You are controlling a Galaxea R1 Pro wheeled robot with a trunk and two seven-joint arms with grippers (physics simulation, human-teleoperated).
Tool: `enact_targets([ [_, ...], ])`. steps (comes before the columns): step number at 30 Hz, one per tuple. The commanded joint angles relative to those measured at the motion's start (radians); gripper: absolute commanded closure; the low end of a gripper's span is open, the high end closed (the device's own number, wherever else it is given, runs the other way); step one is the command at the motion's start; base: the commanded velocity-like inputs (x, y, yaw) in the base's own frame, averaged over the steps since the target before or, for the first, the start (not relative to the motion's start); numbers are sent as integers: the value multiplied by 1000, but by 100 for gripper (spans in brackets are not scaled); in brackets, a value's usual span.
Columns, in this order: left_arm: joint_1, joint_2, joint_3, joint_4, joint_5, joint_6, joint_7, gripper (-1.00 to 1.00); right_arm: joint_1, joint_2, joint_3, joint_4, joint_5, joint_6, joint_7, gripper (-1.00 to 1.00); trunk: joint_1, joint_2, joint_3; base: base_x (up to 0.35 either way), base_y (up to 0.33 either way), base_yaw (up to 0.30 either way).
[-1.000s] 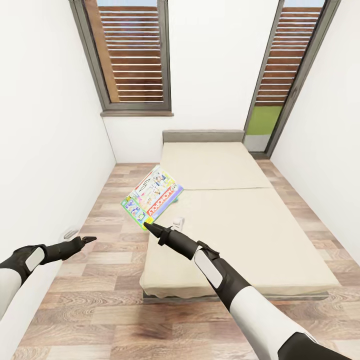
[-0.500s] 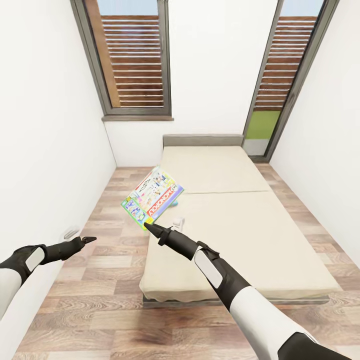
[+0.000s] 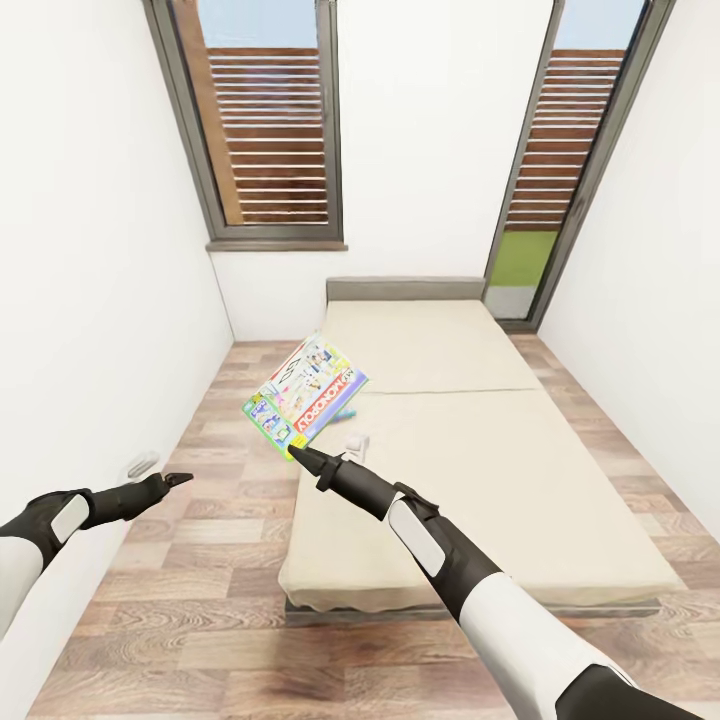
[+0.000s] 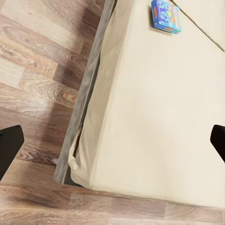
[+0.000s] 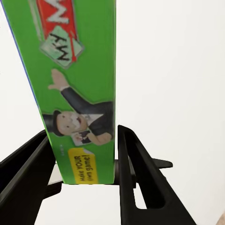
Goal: Put all the toys in the child's room - the three board games (two on the bed and one on the table), the two jigsaw puzzles on the table, and the tennis ball on the table - inside the toy box on the table in the child's room.
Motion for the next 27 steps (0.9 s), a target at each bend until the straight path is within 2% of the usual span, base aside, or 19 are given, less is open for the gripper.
enact_targets([
  [1,-1,0,0,0,8,8,-1,-100,-1,0,1,1,-10,8,3,100,1,-2,0,0,0,0],
  [27,-1,0,0,0,7,6,2,-100,-1,0,1,1,-10,7,3,100,1,-2,43,0,0,0],
])
